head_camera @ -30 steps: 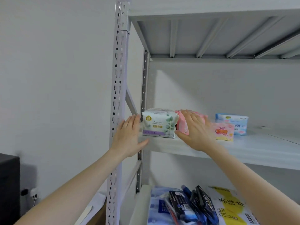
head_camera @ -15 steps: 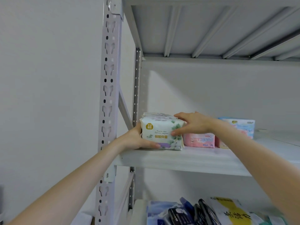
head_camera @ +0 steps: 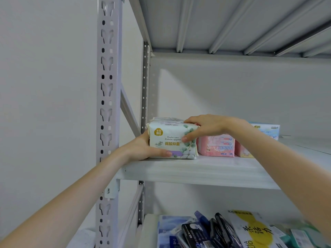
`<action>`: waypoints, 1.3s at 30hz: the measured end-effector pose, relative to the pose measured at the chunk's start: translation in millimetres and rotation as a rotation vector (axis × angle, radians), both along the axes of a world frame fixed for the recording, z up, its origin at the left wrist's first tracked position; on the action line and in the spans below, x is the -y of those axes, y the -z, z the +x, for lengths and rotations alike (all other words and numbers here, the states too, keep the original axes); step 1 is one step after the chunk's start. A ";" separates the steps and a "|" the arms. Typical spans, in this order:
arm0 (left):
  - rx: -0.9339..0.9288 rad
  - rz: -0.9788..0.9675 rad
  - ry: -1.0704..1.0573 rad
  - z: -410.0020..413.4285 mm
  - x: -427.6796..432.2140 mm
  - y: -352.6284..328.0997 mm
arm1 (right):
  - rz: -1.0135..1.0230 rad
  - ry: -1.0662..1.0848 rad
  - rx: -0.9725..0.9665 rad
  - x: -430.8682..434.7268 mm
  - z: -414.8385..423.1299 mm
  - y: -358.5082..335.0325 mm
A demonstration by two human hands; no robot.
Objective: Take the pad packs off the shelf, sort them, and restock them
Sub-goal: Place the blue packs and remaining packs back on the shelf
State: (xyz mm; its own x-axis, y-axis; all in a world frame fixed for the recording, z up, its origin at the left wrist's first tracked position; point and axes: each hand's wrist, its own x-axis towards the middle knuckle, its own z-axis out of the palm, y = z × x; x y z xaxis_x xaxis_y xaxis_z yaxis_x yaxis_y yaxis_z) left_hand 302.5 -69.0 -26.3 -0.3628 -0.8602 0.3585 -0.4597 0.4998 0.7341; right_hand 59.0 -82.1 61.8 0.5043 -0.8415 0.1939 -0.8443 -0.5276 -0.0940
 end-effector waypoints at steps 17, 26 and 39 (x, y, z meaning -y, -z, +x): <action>-0.063 -0.324 -0.347 -13.4 -43.7 10.6 | -0.367 0.008 0.204 -34.4 -19.7 43.2; 0.356 -0.405 -0.327 -35.5 -65.9 -39.1 | -0.346 0.050 0.467 -57.5 -83.5 61.8; 0.875 -0.052 -0.318 -125.3 -8.5 -102.3 | -0.022 0.154 0.420 4.2 -158.0 28.0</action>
State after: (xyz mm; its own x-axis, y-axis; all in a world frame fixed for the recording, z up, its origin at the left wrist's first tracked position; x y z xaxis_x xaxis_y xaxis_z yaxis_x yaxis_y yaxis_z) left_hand 177.2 -60.5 76.0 -0.2723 -0.9560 0.1093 -0.9596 0.2781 0.0418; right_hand -99.0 -86.3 33.8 0.2468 -0.8940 0.3740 -0.8044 -0.4042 -0.4354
